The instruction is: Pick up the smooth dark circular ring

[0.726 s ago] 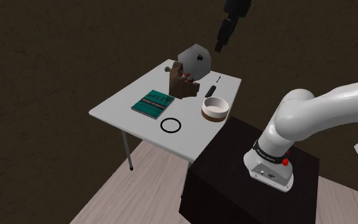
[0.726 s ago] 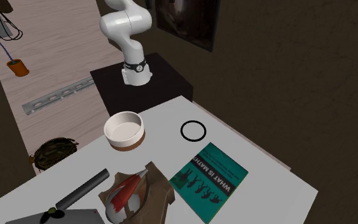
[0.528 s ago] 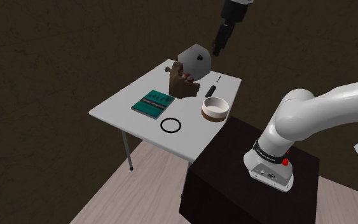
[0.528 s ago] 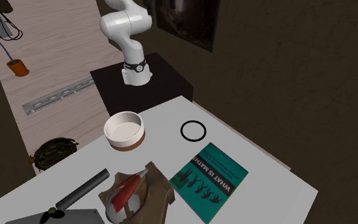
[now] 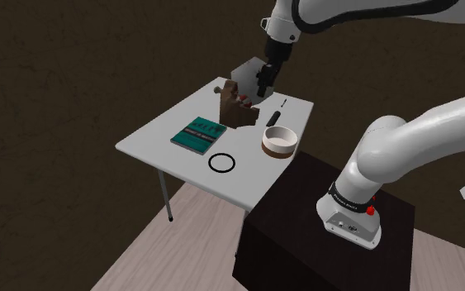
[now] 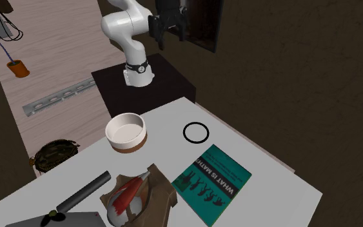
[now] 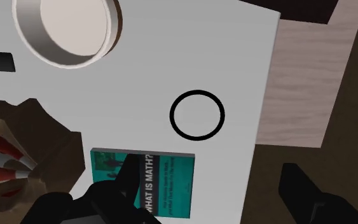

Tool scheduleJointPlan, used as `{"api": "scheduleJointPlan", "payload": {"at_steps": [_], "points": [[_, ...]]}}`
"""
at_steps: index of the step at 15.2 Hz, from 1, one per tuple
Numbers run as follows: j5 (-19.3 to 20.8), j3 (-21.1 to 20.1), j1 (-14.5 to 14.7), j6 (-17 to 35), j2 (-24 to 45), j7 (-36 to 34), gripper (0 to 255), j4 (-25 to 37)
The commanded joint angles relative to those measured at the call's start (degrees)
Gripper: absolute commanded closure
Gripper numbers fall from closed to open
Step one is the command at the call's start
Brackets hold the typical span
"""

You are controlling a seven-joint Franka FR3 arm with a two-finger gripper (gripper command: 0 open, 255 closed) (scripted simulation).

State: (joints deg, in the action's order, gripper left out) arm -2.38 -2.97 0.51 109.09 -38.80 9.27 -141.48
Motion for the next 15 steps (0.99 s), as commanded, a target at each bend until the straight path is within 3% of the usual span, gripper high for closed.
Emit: {"api": "scheduleJointPlan", "payload": {"at_steps": [1,8,15], "points": [[0.1,-0.3,-0.1,3.9,2.7,-0.2,0,-1.5],[0.8,-0.9,-0.7,17.4,14.5,-0.6,0,-4.7],[2.5,-1.4,-1.6,30.0,29.4,-1.8,0,-3.9]]}}
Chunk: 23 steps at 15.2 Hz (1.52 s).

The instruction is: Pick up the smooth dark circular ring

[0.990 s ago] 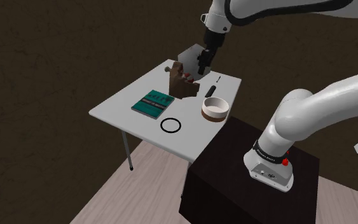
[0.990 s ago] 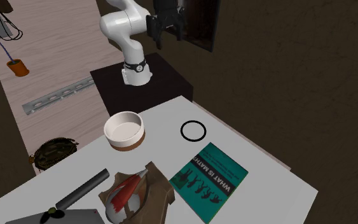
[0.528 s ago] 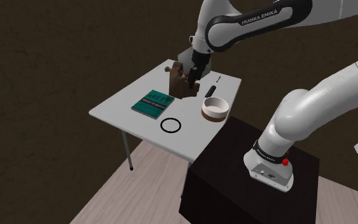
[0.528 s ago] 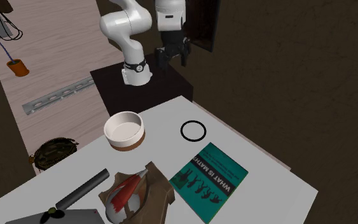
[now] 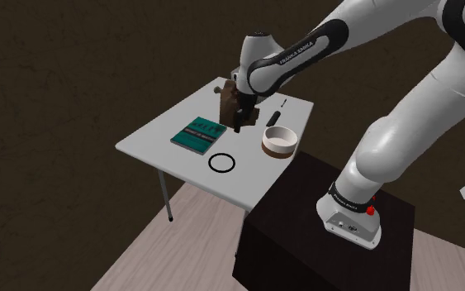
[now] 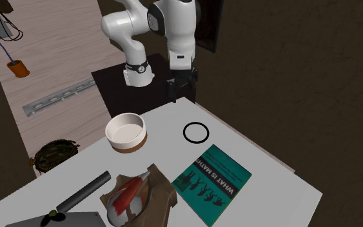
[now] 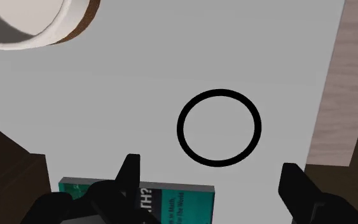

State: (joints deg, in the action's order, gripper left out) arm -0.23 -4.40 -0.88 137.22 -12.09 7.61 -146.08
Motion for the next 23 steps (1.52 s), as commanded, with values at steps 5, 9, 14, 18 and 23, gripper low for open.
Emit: {"api": "scheduleJointPlan", "payload": {"at_steps": [5,9,14,18,23], "points": [[2.6,0.0,-0.7,9.5,14.4,-1.7,0,3.6],[4.8,0.7,-0.6,14.5,23.9,-3.3,0,7.2],[6.6,1.7,-0.1,18.6,33.1,-4.6,0,11.5],[7.2,2.2,0.3,21.2,36.2,-5.1,0,12.1],[7.5,2.5,0.5,22.8,38.4,-5.4,255,12.5]]}}
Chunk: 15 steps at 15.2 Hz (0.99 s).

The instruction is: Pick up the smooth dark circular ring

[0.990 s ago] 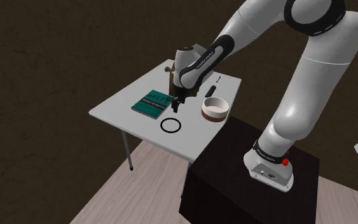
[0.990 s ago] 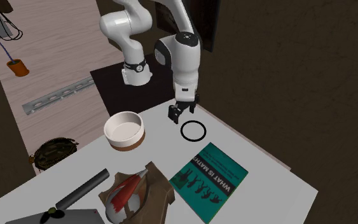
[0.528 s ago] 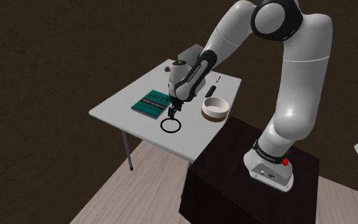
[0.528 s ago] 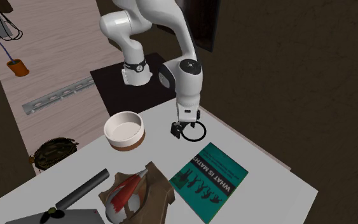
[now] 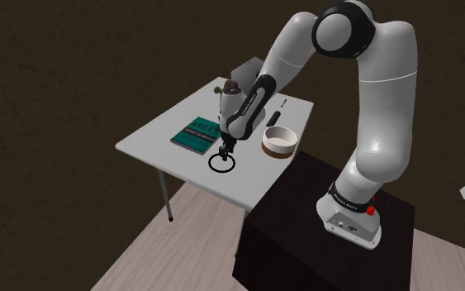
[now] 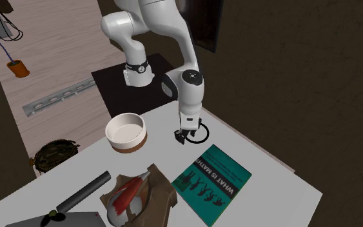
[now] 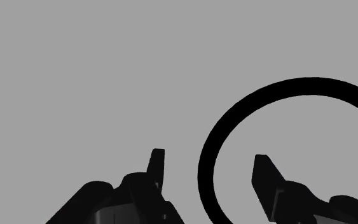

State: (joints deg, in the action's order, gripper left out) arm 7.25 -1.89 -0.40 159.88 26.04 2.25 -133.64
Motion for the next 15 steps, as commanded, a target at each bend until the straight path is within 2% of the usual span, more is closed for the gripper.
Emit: {"api": "scheduleJointPlan", "payload": {"at_steps": [1,8,15], "points": [[0.0,0.0,0.0,0.1,0.2,-0.1,255,0.1],[0.1,0.1,0.2,0.5,0.8,-0.2,255,0.4],[-0.7,-0.7,-0.6,-3.7,-4.6,0.7,255,-0.9]]}}
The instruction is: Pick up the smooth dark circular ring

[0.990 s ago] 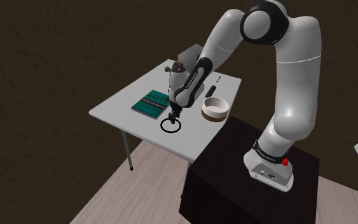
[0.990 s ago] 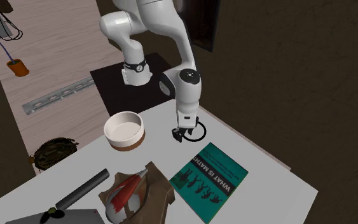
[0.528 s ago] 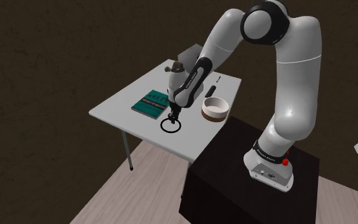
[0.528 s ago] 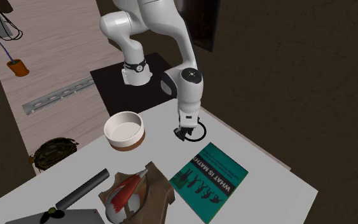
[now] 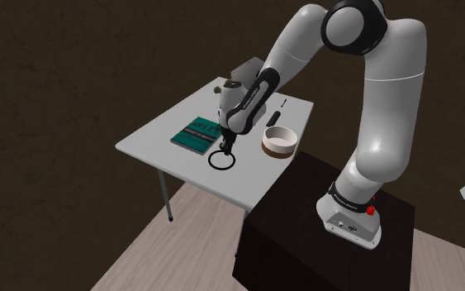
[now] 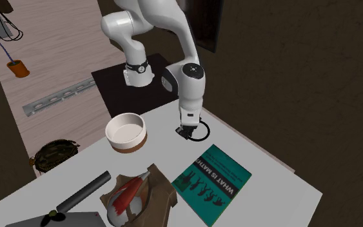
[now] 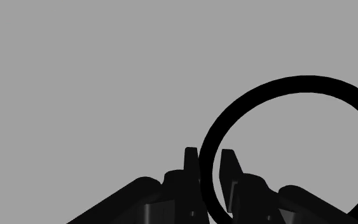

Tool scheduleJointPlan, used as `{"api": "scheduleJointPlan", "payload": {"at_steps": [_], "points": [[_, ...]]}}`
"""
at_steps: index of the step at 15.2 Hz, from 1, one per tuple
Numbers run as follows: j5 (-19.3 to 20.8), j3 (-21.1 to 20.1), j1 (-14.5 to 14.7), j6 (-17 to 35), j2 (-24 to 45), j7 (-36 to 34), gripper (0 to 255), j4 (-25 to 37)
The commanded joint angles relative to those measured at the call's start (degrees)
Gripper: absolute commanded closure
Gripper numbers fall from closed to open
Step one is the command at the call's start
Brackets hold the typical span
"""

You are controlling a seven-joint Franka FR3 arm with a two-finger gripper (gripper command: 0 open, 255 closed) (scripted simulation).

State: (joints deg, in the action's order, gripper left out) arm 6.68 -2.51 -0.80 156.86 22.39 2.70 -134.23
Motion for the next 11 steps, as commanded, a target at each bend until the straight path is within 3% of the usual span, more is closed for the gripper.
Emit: {"api": "scheduleJointPlan", "payload": {"at_steps": [1,11], "points": [[-0.3,-0.2,-0.3,-1.3,-1.8,0.3,255,-0.5],[-1.6,-1.0,-0.8,-6.9,-7.9,1.4,255,-1.0]]}}
